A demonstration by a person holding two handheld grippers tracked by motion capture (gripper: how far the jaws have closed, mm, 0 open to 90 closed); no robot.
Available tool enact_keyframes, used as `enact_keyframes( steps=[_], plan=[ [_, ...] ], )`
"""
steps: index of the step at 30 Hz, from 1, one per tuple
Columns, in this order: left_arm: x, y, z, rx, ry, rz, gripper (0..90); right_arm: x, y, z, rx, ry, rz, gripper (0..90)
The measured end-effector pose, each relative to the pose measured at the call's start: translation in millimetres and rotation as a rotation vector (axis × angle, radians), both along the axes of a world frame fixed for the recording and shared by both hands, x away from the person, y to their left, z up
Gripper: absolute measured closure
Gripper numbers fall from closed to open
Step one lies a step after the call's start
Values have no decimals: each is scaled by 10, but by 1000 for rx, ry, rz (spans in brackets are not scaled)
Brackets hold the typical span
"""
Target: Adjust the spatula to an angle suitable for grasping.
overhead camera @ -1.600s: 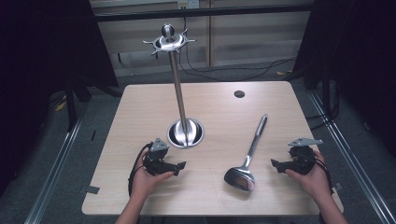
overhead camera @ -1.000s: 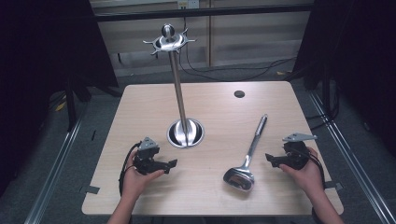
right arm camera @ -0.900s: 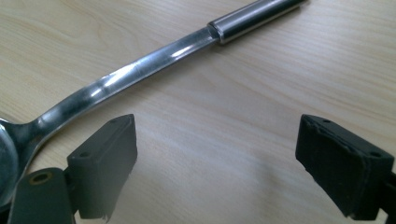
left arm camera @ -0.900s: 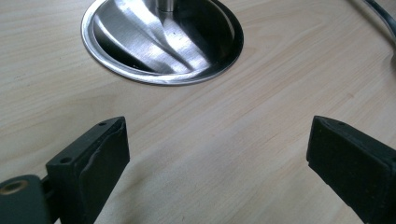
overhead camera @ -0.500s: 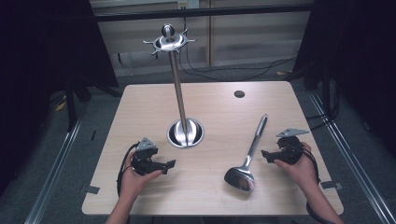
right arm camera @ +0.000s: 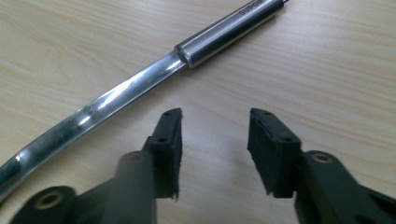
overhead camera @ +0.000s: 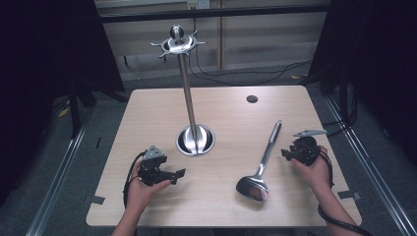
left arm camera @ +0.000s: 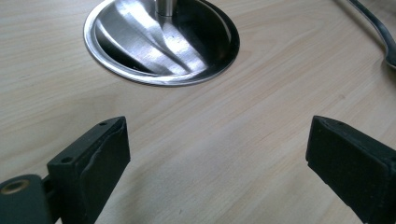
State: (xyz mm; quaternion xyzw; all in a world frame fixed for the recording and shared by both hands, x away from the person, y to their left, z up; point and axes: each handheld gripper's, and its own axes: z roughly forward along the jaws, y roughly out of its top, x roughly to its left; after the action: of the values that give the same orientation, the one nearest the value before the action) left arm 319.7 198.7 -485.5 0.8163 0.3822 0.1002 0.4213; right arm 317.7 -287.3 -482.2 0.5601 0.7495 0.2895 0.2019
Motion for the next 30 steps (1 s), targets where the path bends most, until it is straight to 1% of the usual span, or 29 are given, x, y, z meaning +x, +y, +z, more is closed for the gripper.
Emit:
enact_keyframes(
  steps=[1, 2, 3, 4, 5, 6, 7, 8, 9, 11, 13, 14, 15, 16, 17, 19, 20, 21, 27, 30],
  plan=[
    [-3, 6, -1, -4, -1, 4, 63, 0, 0, 0, 0, 0, 0, 647],
    [-8, 19, 0, -4, -2, 12, 63, 34, 24, 2, -3, 4, -2, 700],
    [-8, 19, 0, -4, -2, 12, 63, 34, 24, 2, -3, 4, -2, 700],
    [-7, 30, 4, 4, -4, 8, 63, 51, 37, 2, -7, 5, -6, 727],
    [-9, 31, 3, -1, -2, 9, 63, 70, 47, 2, -11, 3, -1, 756],
    [-7, 44, 4, 3, -2, 9, 63, 102, 69, 2, -15, 11, -4, 803],
    [-7, 44, 4, 3, -2, 9, 62, 102, 69, 2, -15, 11, -4, 803],
    [-8, 46, 4, 5, -2, 9, 62, 118, 82, -3, -10, 14, -8, 825],
    [-7, 46, -2, -6, -3, 5, 61, 133, 96, -9, -5, 13, -8, 855],
    [-12, 41, 1, -9, -3, 2, 61, 171, 161, -34, -9, 25, 8, 898],
    [-13, 45, 5, -5, -5, 2, 60, 184, 186, -45, -3, 30, 14, 900],
    [-15, 45, 6, -9, -6, 2, 59, 205, 241, -54, -8, 32, 13, 900],
    [-15, 48, 7, -11, -7, -2, 59, 205, 241, -54, -8, 32, 13, 900],
    [-17, 51, 5, -13, -6, -2, 59, 226, 274, -61, -24, 38, 21, 900],
    [-17, 51, 5, -13, -6, -2, 59, 237, 287, -69, -26, 40, 27, 900],
    [-16, 58, 4, -7, -6, -1, 59, 247, 300, -76, -25, 40, 27, 900],
    [-13, 63, 5, -8, -7, 2, 59, 265, 315, -87, -21, 47, 26, 900],
    [-13, 63, 8, -10, -7, 3, 59, 272, 321, -93, -13, 44, 28, 900],
    [-13, 59, 12, -13, -9, 4, 59, 313, 368, -98, -2, 42, 29, 900],
    [-11, 60, 14, -17, -10, 4, 59, 358, 427, -94, -1, 44, 35, 894]
  ],
)
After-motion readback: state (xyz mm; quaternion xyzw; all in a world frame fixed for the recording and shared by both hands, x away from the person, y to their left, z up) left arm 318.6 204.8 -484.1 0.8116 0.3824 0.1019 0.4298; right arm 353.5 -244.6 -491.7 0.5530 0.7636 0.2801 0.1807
